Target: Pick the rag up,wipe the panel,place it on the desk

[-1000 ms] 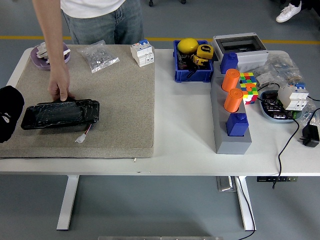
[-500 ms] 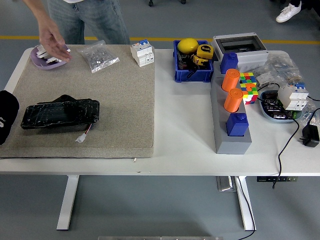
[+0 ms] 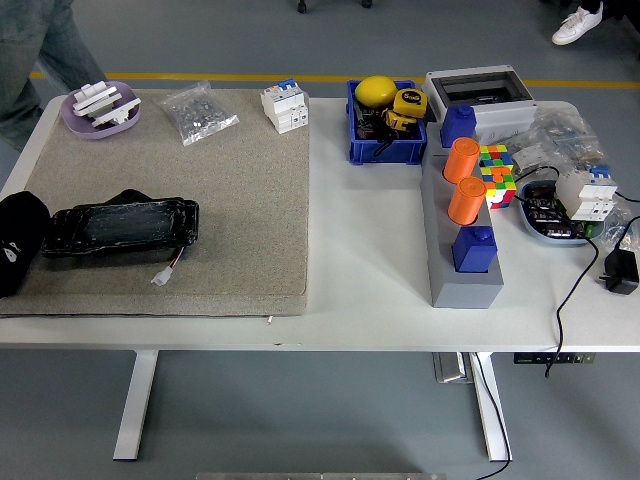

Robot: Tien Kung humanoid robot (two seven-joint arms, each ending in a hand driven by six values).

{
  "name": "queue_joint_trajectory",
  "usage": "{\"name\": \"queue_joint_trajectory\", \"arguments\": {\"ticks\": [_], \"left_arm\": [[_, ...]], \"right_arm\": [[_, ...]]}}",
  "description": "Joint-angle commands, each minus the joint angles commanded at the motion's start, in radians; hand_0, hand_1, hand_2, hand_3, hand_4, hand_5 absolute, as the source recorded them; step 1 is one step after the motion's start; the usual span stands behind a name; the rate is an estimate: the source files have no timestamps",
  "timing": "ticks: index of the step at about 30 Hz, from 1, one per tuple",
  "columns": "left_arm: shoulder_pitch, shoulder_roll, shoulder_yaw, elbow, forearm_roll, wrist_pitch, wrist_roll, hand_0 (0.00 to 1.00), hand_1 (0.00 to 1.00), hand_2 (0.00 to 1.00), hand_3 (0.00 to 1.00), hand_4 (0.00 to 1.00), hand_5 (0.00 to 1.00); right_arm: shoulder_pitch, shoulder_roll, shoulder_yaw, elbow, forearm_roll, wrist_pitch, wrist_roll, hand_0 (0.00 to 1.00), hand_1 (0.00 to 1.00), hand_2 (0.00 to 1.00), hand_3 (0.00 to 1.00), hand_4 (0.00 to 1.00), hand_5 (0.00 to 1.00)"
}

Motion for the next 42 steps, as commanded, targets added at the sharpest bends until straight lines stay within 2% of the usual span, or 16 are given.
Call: {"name": "queue_joint_trajectory", "arguments": {"ticks": [4, 5, 10, 11, 16, 17, 22, 23, 28, 29, 42], "left_arm": [[0.001, 0.003, -0.002, 0.001, -0.001, -0.015, -0.001, 0.345, 0.618, 0.582, 0.56, 0.568, 0.029], [0.002, 0.003, -0.002, 0.0, 0.0, -0.018, -0.002, 0.357, 0.728, 0.626, 0.58, 0.696, 0.068], [0.009, 0.005, -0.007, -0.006, -0.005, -0.032, -0.011, 0.357, 0.728, 0.626, 0.58, 0.696, 0.068], [0.011, 0.004, -0.009, -0.008, -0.004, -0.034, -0.013, 0.371, 0.749, 0.676, 0.609, 0.828, 0.096], [0.016, 0.006, -0.018, -0.02, 0.001, -0.043, -0.013, 0.371, 0.749, 0.676, 0.609, 0.828, 0.096], [0.016, 0.006, -0.02, -0.022, 0.001, -0.044, -0.013, 0.383, 0.758, 0.708, 0.623, 0.877, 0.142], [0.022, 0.01, -0.035, -0.036, 0.003, -0.049, -0.018, 0.383, 0.758, 0.708, 0.623, 0.877, 0.142], [0.023, 0.01, -0.037, -0.038, 0.004, -0.05, -0.018, 0.39, 0.753, 0.74, 0.644, 0.907, 0.181], [0.03, 0.015, -0.046, -0.046, 0.002, -0.054, -0.019, 0.39, 0.753, 0.74, 0.644, 0.907, 0.181], [0.034, 0.016, -0.05, -0.05, 0.001, -0.054, -0.022, 0.39, 0.746, 0.737, 0.653, 0.92, 0.216], [0.071, 0.026, -0.115, -0.106, -0.053, -0.052, -0.048, 0.377, 0.708, 0.721, 0.643, 0.9, 0.225]], "right_arm": [[0.0, -0.001, 0.0, 0.001, -0.001, -0.002, 0.001, 0.742, 0.638, 0.727, 0.76, 0.998, 0.591], [0.0, -0.002, 0.0, 0.001, -0.001, -0.003, 0.002, 0.739, 0.636, 0.727, 0.76, 0.998, 0.591], [0.0, -0.004, -0.005, 0.0, -0.002, -0.004, 0.001, 0.739, 0.636, 0.727, 0.76, 0.998, 0.591], [0.0, -0.004, -0.006, 0.0, -0.001, -0.004, 0.001, 0.739, 0.634, 0.728, 0.76, 0.998, 0.591], [0.0, -0.006, -0.01, 0.0, -0.001, -0.004, 0.001, 0.739, 0.634, 0.728, 0.76, 0.998, 0.591], [0.0, -0.006, -0.01, 0.0, -0.001, -0.004, 0.001, 0.739, 0.634, 0.727, 0.76, 0.998, 0.591], [0.0, -0.007, -0.013, -0.001, 0.0, -0.004, 0.0, 0.739, 0.634, 0.727, 0.76, 0.998, 0.591], [0.0, -0.008, -0.015, -0.001, 0.0, -0.004, 0.0, 0.742, 0.633, 0.726, 0.758, 0.998, 0.592], [0.0, -0.009, -0.018, -0.002, 0.001, -0.004, 0.0, 0.742, 0.633, 0.726, 0.758, 0.998, 0.592], [0.0, -0.01, -0.019, -0.002, 0.001, -0.004, 0.0, 0.741, 0.633, 0.726, 0.756, 0.998, 0.59], [0.002, -0.013, -0.025, -0.002, 0.002, -0.003, 0.0, 0.74, 0.632, 0.725, 0.754, 0.998, 0.586]]}}
